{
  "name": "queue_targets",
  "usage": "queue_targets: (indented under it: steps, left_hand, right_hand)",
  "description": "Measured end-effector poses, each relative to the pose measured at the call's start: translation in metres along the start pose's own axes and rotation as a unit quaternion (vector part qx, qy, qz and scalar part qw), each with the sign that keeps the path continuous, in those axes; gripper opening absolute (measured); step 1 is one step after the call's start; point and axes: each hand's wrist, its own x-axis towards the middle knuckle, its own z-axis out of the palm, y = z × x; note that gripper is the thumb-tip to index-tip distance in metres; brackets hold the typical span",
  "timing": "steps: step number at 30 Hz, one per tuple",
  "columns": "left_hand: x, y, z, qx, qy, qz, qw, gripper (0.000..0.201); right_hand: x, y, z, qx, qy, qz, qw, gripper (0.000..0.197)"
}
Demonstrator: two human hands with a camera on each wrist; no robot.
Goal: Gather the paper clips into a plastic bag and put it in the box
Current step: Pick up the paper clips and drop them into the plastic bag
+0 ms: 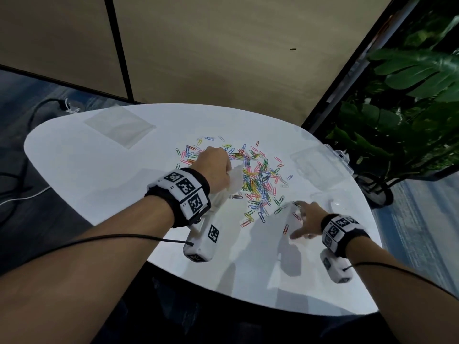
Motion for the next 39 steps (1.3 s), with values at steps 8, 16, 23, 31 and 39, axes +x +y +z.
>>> queue_targets:
  steps: [8, 16, 23, 31, 39]
  left_hand:
    - [0.001, -0.001, 0.0, 0.009, -0.008, -0.002, 1.0, 0.03]
    - [0.001, -0.008, -0.008, 0.016, -0.005, -0.015, 1.0, 0.03]
    - [0.0, -0.011, -0.01, 0.027, -0.008, -0.017, 0.999, 0.034]
    - [0.0, -0.008, -0.009, 0.027, -0.014, -0.015, 0.999, 0.034]
    - [0.004, -0.002, -0.002, 0.031, -0.02, -0.013, 0.999, 0.032]
  right_hand:
    - [0.019, -0.034, 0.045, 0.134, 0.13, -0.076, 0.979, 0.074]
    - [0.024, -0.091, 0.049, 0.131, 0.17, -0.111, 0.97, 0.098]
    - [0.025, -0.106, 0.046, -0.015, 0.237, -0.16, 0.958, 0.023]
    - [0.033, -0.086, 0.021, 0.19, 0.181, -0.045, 0.964, 0.015]
    - [-0.008, -0.116, -0.027, 0.648, -0.045, -0.173, 0.74, 0.02]
